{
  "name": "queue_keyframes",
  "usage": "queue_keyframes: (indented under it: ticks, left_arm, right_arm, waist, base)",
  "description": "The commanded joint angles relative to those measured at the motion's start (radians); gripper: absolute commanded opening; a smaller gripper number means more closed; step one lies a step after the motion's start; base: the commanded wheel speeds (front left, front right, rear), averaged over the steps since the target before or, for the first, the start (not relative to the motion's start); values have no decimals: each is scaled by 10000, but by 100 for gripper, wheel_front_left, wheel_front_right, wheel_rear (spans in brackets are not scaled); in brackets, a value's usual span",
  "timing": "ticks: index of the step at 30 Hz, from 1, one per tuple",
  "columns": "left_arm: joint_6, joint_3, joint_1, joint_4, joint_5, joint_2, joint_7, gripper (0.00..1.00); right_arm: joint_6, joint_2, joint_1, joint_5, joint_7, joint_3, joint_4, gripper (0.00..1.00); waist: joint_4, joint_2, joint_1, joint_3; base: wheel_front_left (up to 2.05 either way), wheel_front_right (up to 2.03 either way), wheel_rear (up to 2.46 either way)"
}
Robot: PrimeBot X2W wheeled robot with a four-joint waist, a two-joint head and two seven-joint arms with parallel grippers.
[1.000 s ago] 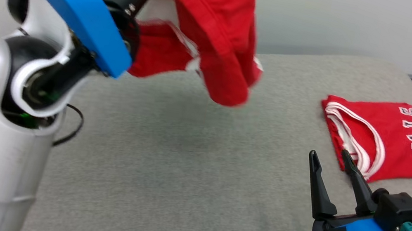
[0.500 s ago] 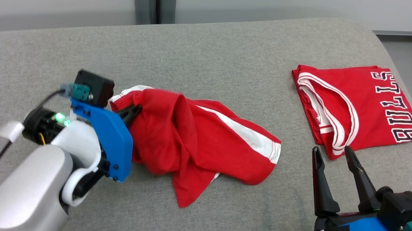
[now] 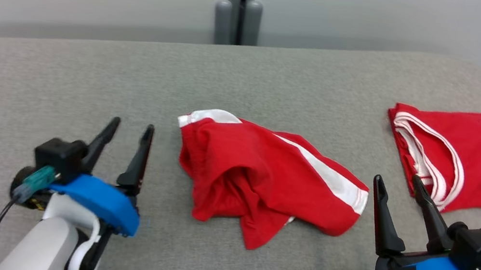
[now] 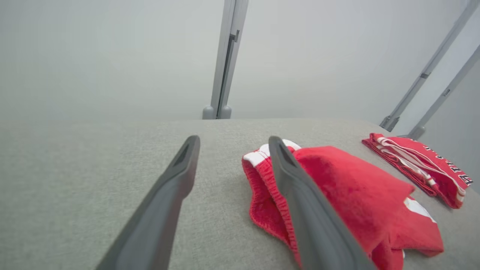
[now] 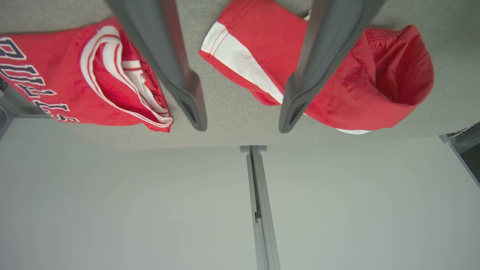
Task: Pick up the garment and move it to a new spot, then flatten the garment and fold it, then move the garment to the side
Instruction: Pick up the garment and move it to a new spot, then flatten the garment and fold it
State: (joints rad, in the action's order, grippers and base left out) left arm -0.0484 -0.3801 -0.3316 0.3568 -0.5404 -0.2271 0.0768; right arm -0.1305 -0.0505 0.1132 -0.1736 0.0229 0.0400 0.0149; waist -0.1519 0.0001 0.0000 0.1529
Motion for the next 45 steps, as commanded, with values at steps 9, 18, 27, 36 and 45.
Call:
queue_keyframes:
  ticks: [9, 18, 27, 36, 45]
  left_arm:
    - [581, 1040, 1677, -1658, 535, -444, 1837, 100]
    - [176, 2353, 3675, -3268, 668, -281, 1884, 100]
    - [-228, 2880, 4545, -3227, 822, 15, 1887, 100]
    - [-266, 2719, 4562, -2806, 921, 67, 1878, 100]
    - [-123, 2547, 4410, -2720, 924, 117, 1746, 100]
  right_arm:
    - [-3, -8, -302, 51, -43, -427, 8, 100]
    - [-3, -10, -643, -264, 153, -563, 464, 100]
    - [-5, -8, -821, -319, 178, -659, 903, 100]
    - [-3, -8, -798, -385, 205, -528, 1158, 100]
    - [-5, -8, -726, -390, 165, -467, 1145, 100]
  waist:
    - [1095, -1, 0, -544]
    - [1401, -1, 0, -1104]
    - [1289, -1, 0, -1335]
    - [1135, -1, 0, -1430]
    - [1059, -1, 0, -1428]
  base:
    - [0, 0, 0]
    - [0, 0, 0]
    - [0, 0, 0]
    - [0, 0, 0]
    - [0, 0, 0]
